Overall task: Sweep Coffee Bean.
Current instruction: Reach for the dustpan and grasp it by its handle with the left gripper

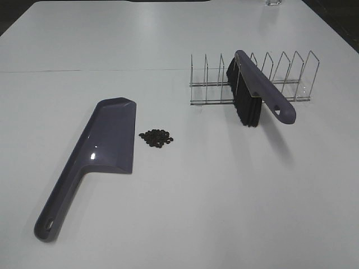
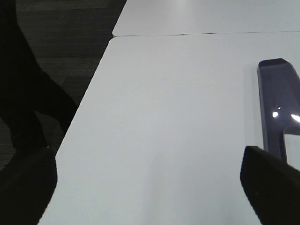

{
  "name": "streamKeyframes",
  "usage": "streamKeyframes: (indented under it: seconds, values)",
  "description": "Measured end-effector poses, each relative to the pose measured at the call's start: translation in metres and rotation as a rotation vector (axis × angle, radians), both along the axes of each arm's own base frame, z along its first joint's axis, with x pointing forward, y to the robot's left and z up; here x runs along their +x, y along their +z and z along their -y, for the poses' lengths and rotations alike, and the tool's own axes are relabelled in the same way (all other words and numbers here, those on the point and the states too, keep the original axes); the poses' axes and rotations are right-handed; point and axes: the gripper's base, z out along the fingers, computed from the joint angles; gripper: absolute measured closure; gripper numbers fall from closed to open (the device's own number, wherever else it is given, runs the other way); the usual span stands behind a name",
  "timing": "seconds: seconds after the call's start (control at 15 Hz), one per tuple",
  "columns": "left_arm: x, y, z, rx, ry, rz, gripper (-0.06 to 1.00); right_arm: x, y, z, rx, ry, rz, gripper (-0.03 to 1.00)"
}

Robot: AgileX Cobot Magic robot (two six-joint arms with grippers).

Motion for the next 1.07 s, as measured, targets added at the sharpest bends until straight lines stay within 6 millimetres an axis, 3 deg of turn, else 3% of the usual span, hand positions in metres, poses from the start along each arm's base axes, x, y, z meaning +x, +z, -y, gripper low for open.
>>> streamKeyframes:
  seconds: [1.07]
  values:
    - [0.0002, -0.0001, 0.0018, -0.02, -0.013, 0.001, -0.05, 0.0, 0.0, 0.0, 0.0, 0.0, 0.0, 0.34]
